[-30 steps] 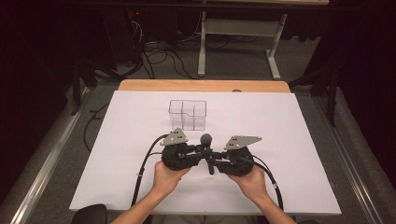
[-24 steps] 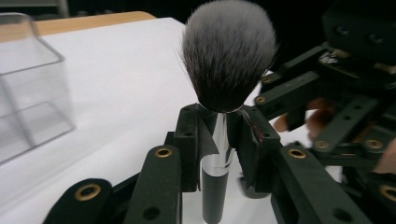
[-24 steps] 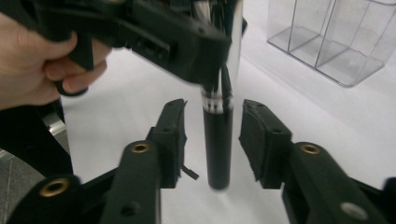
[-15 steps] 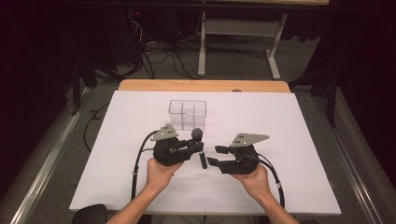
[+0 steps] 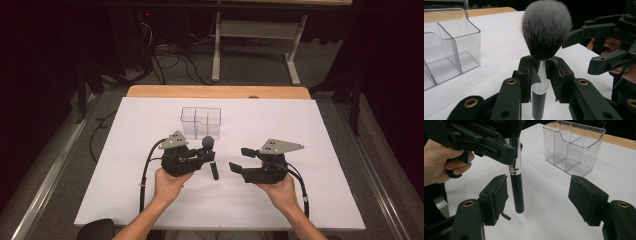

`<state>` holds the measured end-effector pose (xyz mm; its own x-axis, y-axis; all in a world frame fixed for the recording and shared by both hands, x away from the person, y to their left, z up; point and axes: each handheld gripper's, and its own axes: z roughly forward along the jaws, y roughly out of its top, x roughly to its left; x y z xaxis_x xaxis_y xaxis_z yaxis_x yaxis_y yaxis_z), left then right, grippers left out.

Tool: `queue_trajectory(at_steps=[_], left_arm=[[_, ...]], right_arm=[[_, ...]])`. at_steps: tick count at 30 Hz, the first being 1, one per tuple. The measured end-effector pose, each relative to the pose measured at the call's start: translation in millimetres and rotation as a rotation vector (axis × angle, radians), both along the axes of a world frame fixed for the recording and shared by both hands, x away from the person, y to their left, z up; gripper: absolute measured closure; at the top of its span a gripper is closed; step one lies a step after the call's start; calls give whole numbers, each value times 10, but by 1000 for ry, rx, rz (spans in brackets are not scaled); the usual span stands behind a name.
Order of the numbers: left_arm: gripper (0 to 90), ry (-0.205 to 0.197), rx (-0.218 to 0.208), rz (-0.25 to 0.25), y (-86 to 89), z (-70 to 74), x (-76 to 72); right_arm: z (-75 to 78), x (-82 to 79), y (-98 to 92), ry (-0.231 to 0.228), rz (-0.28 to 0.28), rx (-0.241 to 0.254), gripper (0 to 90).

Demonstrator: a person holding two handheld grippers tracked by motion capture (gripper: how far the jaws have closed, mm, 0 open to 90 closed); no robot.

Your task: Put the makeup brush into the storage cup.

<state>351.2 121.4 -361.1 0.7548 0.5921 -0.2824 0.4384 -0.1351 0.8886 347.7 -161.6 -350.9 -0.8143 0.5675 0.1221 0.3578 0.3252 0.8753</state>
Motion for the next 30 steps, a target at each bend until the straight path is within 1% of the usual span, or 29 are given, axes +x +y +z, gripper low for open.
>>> queue_trajectory(at_steps=[4,6,8,9,11,18,21,24,26,28,29,30], left_arm=[[706,6,-7,2,28,8,11],[706,8,-8,3,28,11,7],[706,4,-6,1,22,18,2],[706,3,-5,1,21,20,1],[706,0,-3,-1,29,28,-3],[706,-9,-9,8,83,63,3],[706,-9,-3,10,89,61,8],[706,-13,0,5,88,63,-3],[706,-12,-6,3,94,67,1],[706,-11,-6,14,100,66,7],[706,-11,-10,16,109,70,9],[706,-11,-17,16,119,77,11]], right_arm=[[18,1,-49,-8,-36,-10,322],[33,-11,-85,-18,-52,-3,322],[58,-29,-145,-38,-69,23,333],[70,-36,-168,-53,-81,21,334],[93,-43,-215,-64,-104,12,345],[117,-2,-381,-45,-132,29,346],[127,11,-448,-52,-141,34,342],[136,26,-518,-61,-165,34,328],[138,32,-564,-70,-177,40,323],[138,43,-605,-73,-183,48,323],[137,45,-617,-63,-189,54,323],[135,60,-640,-63,-192,53,326]])
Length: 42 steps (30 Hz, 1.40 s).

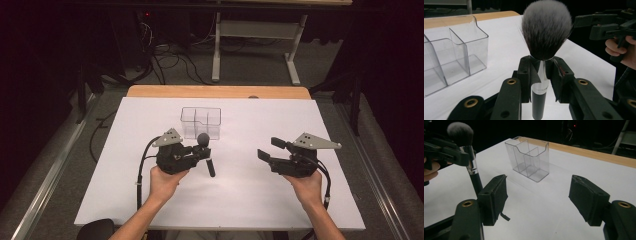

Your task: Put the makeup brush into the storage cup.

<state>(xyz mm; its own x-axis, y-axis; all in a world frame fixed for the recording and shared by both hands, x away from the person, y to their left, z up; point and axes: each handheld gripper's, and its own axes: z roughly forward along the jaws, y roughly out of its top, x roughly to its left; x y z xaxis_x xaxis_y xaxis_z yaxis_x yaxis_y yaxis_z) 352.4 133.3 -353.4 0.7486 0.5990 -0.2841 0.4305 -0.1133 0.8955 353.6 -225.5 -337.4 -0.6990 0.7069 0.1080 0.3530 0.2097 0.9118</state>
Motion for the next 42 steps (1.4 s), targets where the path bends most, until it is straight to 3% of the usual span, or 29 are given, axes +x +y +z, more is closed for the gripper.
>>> queue_trajectory(at_steps=[4,8,12,19,23,27,30,37,42], left_arm=[[706,1,-11,9,37,15,1],[706,-5,-6,12,48,27,-8],[706,-4,1,16,61,23,9],[706,-3,5,35,108,31,26],[706,-13,20,39,116,50,-3],[706,-17,32,46,164,74,-16],[706,-9,37,55,192,78,27],[706,-23,48,76,231,155,64],[706,-41,27,107,296,261,94]], right_arm=[[-20,21,-35,16,1,8,327],[-30,17,-83,3,2,15,326],[-52,43,-218,12,-6,53,328],[-134,74,-487,16,-72,65,345],[-171,73,-576,13,-107,56,345],[-163,5,-648,-36,-138,63,355],[-194,26,-700,-51,-160,32,347],[-385,46,-738,-29,-184,3,346],[-457,30,-781,-31,-214,9,340]])
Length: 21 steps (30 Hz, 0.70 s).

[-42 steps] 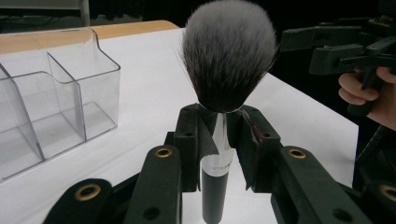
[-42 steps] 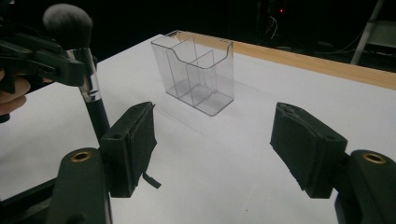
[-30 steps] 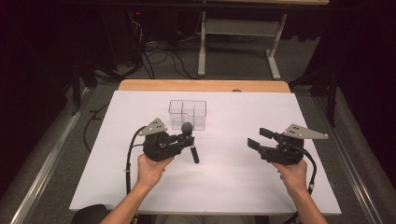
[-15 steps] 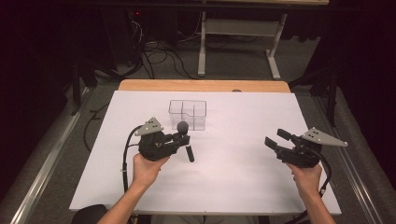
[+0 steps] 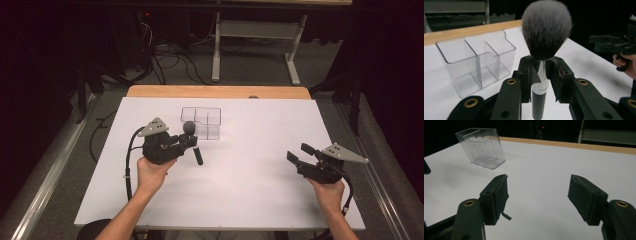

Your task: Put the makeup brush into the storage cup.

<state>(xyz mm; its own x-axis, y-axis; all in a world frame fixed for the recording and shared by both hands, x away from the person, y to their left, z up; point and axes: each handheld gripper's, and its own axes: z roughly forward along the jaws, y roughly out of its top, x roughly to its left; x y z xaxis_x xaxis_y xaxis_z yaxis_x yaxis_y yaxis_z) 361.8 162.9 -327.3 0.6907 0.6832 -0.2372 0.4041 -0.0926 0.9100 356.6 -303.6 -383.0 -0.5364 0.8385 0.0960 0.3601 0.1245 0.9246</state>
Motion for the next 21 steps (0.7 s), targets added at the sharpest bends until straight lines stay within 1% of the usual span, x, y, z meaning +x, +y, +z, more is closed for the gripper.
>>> queue_trajectory(at_steps=[2,4,6,9,13,16,18,20,21], left_arm=[[706,-10,-2,10,21,52,12],[706,-19,4,21,43,104,23],[706,-27,5,29,65,151,27],[706,-41,14,41,95,209,41],[706,-43,4,49,122,256,87],[706,-48,1,59,132,293,126],[706,-54,7,65,135,316,145],[706,-59,13,70,142,331,161],[706,-59,13,72,147,339,169]], right_arm=[[-20,-18,-8,0,-5,7,336],[-45,-38,2,3,-5,-8,335],[-65,-44,12,9,2,0,334],[-94,-43,36,18,6,-6,329],[-104,-57,64,18,8,-27,325],[-105,-70,75,13,10,-16,324],[-114,-68,79,11,15,-19,324],[-131,-52,82,23,13,-31,321],[-139,-42,76,26,15,-29,320]])
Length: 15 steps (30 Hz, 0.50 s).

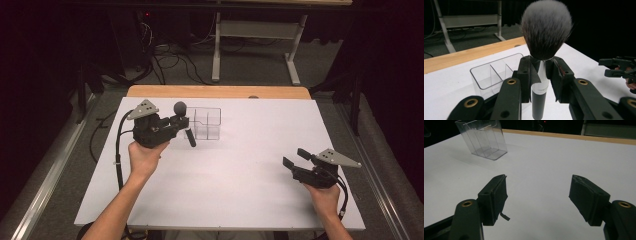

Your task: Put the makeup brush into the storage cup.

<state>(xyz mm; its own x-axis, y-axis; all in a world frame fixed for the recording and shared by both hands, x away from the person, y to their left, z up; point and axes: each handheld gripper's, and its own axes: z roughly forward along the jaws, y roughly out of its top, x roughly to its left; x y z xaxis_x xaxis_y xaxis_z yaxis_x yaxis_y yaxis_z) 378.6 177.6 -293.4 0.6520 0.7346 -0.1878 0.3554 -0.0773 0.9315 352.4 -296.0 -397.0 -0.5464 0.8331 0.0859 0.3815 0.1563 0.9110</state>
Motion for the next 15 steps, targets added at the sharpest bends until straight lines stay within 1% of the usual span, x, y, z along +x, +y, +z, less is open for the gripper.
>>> queue_trajectory(at_steps=[1,3,10,13,15], left_arm=[[706,-1,1,1,6,7,10],[706,1,3,7,7,24,34],[706,-5,4,11,-30,100,102],[706,-12,16,8,-52,125,125],[706,-13,20,9,-64,136,149]], right_arm=[[-3,-1,-4,8,-6,10,320],[-6,-3,-13,4,-9,17,320],[-6,-20,-19,-3,-12,9,320],[1,-26,-22,-11,-16,12,320],[0,-26,-20,-8,-18,14,320]])
